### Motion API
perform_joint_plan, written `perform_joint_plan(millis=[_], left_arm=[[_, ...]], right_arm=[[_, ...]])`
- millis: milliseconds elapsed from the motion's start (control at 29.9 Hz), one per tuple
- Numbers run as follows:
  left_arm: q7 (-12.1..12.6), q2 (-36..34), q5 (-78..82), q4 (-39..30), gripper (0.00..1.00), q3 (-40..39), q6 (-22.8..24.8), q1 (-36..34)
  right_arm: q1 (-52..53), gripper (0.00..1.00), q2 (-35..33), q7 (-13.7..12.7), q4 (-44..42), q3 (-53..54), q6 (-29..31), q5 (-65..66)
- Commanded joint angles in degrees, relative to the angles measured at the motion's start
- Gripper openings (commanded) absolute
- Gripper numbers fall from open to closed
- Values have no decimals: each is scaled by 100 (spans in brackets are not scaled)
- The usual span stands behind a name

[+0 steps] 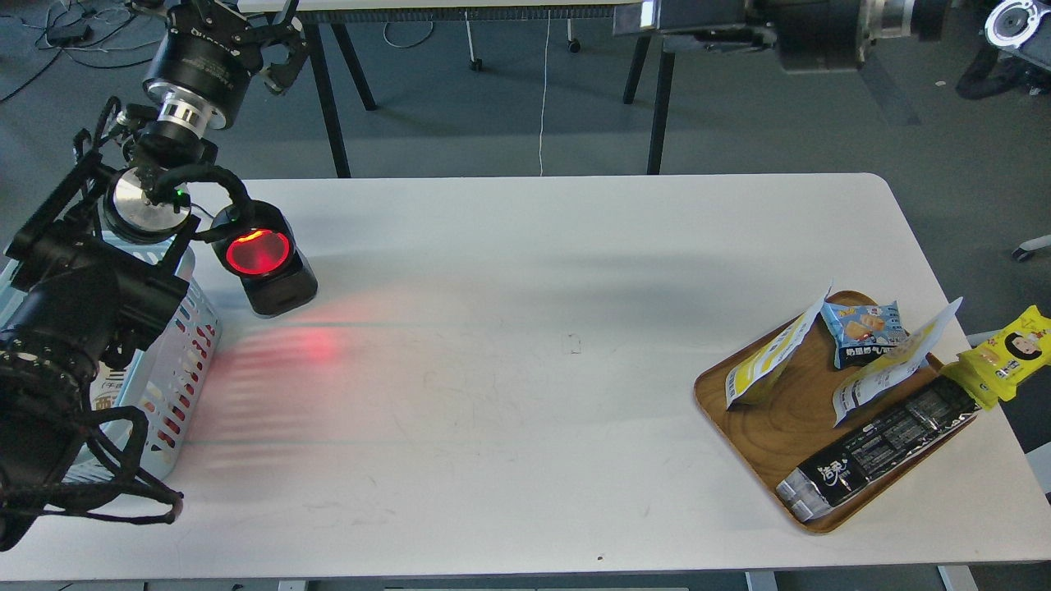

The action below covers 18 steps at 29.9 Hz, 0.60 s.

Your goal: Scan snack and place in basket

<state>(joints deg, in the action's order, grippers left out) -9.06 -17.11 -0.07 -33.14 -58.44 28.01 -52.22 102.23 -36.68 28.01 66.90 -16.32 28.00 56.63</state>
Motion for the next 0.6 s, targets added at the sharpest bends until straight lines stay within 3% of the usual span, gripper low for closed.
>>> perform_joint_plan(millis=[0,267,401,568], left_arm=[[-8,-30,7,9,99,0,-1,10],[-8,-109,25,9,99,8,-1,10],[1,-109,34,18,99,8,-1,19],[1,-109,34,27,100,8,-1,71]], right_arm=[[489,99,-5,-1,839,-748,0,952],[1087,99,-348,-1,2247,-1979,0,3554],[1334,97,-567,-1,2897,-2472,-408,4548],[1405,92,-656,-1,3004,-2876,-874,5515]])
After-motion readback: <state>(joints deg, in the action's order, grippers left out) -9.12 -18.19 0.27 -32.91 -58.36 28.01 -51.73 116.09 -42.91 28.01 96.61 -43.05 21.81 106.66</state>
